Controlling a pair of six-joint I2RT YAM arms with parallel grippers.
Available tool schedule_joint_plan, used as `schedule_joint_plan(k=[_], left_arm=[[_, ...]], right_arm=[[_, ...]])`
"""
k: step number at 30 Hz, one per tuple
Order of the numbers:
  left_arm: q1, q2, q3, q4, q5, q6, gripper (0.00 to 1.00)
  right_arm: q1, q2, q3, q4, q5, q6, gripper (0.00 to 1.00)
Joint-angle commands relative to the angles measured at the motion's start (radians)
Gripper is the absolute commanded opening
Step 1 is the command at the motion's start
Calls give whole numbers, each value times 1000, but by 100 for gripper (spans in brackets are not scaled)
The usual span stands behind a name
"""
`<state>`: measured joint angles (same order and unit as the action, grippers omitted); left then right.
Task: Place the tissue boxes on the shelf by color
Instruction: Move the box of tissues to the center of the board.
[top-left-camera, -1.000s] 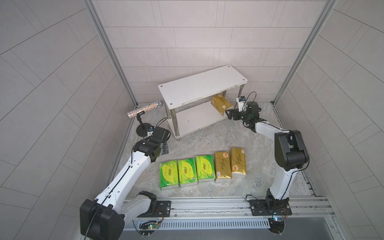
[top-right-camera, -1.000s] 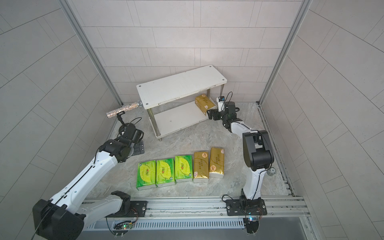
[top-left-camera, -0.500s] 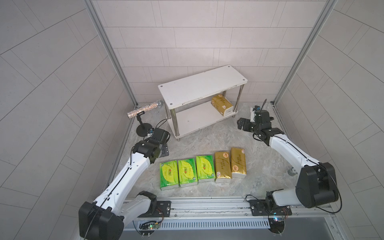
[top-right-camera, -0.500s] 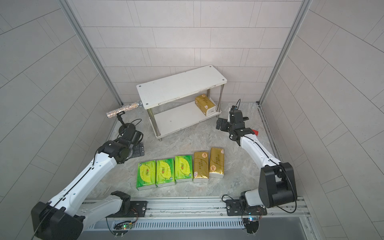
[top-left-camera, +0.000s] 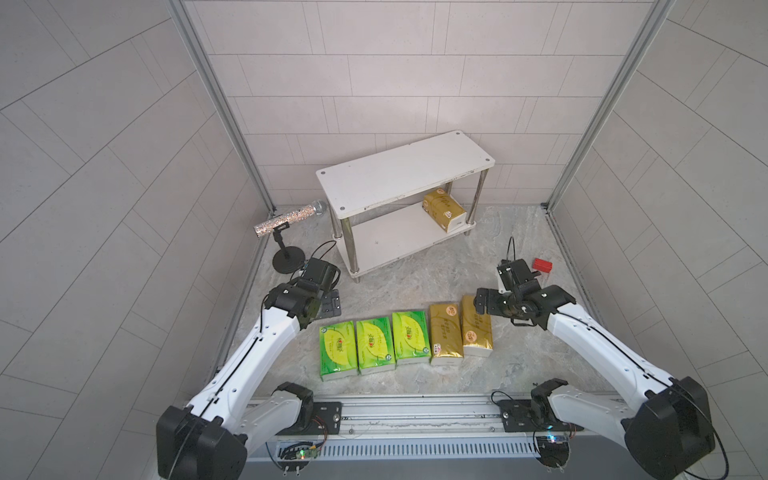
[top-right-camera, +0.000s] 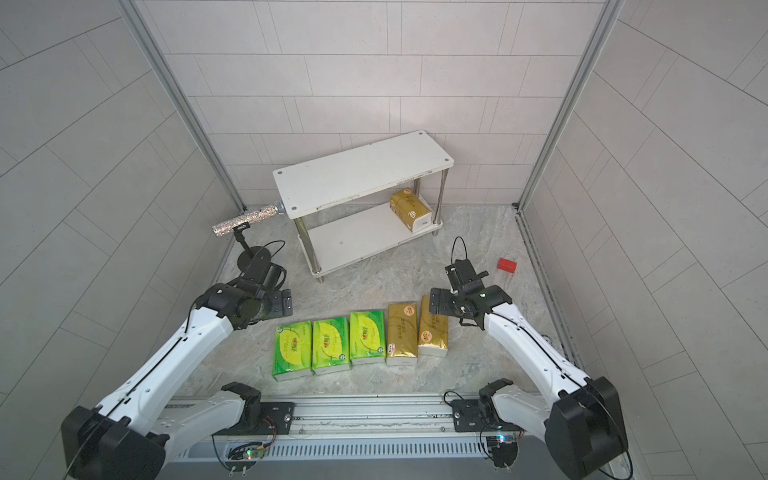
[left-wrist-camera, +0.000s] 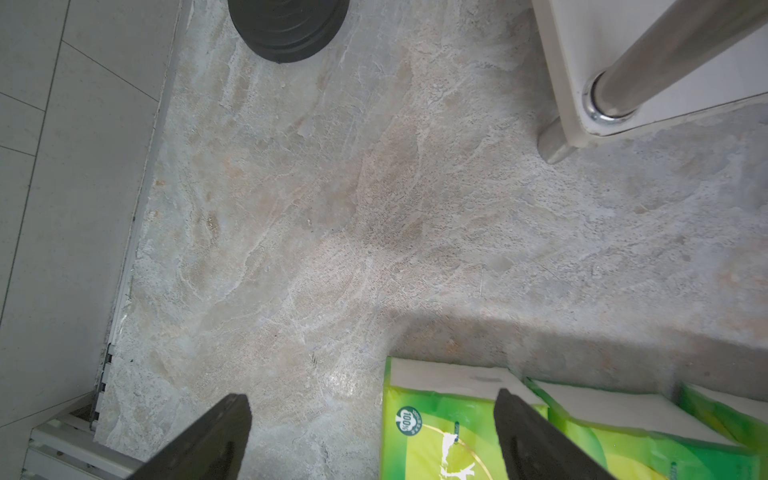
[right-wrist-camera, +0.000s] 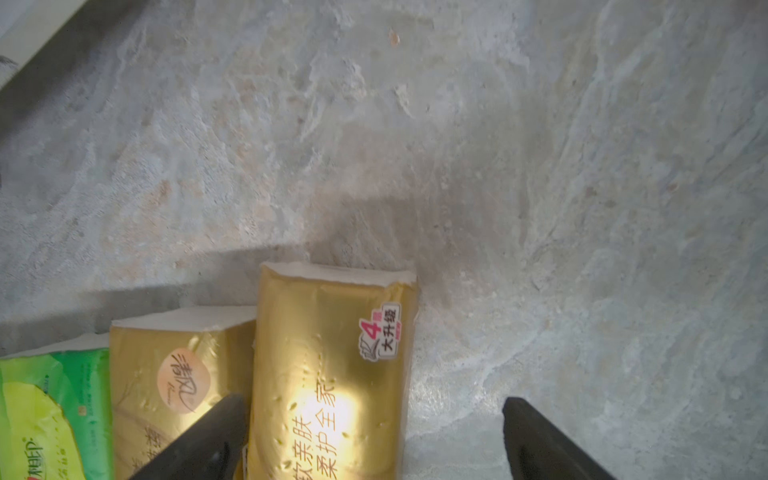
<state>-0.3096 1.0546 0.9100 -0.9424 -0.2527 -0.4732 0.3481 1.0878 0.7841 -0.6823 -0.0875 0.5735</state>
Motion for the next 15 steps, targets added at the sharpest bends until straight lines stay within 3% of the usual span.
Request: schedule_joint_plan(k=[1, 13, 15], left_arm=[[6, -28, -14, -21, 19, 12, 100], [6, -40, -20, -21, 32, 13, 100], [5, -41, -18, -20, 33, 14, 100]], right_arm=[[45, -45, -34, -40, -8, 59, 100], [146, -26, -143, 84, -14, 132, 100], [147, -1, -150, 121, -20, 135, 96]])
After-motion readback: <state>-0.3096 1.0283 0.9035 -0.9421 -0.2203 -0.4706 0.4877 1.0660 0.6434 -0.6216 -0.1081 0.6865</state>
